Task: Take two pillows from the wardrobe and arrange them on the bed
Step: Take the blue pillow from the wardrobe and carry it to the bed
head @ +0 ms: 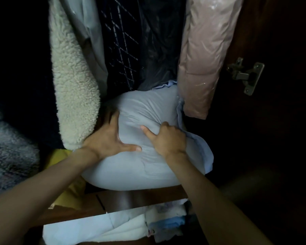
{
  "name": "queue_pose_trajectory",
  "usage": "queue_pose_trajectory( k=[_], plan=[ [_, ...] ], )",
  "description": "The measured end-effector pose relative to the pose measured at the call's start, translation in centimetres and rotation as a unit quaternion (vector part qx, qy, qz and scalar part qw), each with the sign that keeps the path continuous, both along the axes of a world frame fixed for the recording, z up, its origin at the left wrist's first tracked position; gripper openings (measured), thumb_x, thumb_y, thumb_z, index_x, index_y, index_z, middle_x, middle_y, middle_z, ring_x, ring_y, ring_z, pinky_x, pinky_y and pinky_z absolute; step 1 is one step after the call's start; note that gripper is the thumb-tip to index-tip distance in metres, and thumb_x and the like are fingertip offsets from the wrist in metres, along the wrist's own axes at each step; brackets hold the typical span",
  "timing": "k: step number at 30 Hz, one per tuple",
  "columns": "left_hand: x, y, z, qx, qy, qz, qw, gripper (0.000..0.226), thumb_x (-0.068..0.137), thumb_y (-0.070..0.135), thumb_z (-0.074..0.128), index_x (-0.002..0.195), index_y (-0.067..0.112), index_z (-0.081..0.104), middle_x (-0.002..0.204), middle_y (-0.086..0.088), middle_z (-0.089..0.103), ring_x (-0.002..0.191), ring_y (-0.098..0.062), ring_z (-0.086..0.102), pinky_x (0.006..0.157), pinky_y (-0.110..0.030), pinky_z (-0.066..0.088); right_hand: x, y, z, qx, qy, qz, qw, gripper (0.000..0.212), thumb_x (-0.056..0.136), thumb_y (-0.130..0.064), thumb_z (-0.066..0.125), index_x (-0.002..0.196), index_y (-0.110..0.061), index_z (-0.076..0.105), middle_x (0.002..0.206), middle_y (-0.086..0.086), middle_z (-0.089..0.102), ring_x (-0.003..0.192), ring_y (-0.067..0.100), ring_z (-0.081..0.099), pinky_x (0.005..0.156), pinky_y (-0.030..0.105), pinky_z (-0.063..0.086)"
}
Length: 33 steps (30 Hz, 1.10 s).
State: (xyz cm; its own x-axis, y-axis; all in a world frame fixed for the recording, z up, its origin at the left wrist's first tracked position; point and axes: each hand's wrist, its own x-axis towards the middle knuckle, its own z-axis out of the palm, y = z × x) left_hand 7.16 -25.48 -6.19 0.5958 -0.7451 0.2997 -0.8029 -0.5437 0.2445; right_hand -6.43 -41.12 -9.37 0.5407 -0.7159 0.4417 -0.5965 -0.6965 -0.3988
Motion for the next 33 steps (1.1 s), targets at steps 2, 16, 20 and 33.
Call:
queue_pose_trajectory(
  k=[2,16,20,33],
  plan=[
    [-0.2,-0.4,-0.5,-0.003,-0.01,0.004,1.0,0.148,0.031,0.102,0.06,0.148,0.02,0.019,0.154,-0.014,0.03,0.141,-0.031,0.032,0.114,-0.044,0.031,-0.5,-0.4,0.0,-0.002,-0.008,0.011,1.0,0.083,0.08,-0.089,0.042,0.086,-0.01,0.063,0.084,0.015,0.073,0.076,0.034,0.069,0.056,0.033,0.036],
    [-2.5,-0.6,0.4,-0.051,0.024,-0.089,0.994,0.076,0.057,0.078,0.075,0.094,0.015,0.059,0.093,-0.003,0.068,0.087,-0.022,0.065,0.075,-0.038,0.052,-3.0,-0.2,0.8,0.007,-0.055,0.055,0.997,0.068,0.087,-0.08,0.048,0.084,-0.017,0.074,0.087,0.009,0.075,0.082,0.032,0.07,0.063,0.034,0.048],
    [-5.1,0.1,2.6,-0.09,0.042,-0.133,0.986,0.059,0.062,0.057,0.087,0.093,0.008,0.072,0.086,-0.002,0.075,0.079,-0.018,0.069,0.074,-0.036,0.052,-6.0,0.8,3.6,-0.016,-0.08,0.046,0.996,0.065,0.086,-0.082,0.045,0.09,-0.025,0.076,0.091,0.004,0.076,0.087,0.031,0.07,0.069,0.035,0.049],
    [-16.9,13.0,12.7,-0.161,-0.114,-0.095,0.976,0.048,0.051,0.099,0.053,0.073,0.056,0.058,0.072,0.012,0.073,0.074,-0.018,0.067,0.056,-0.033,0.036,-19.2,13.7,15.2,-0.073,-0.181,0.095,0.976,0.062,0.083,-0.079,0.054,0.062,-0.022,0.064,0.068,-0.001,0.07,0.08,0.031,0.066,0.073,0.04,0.051]
  ],
)
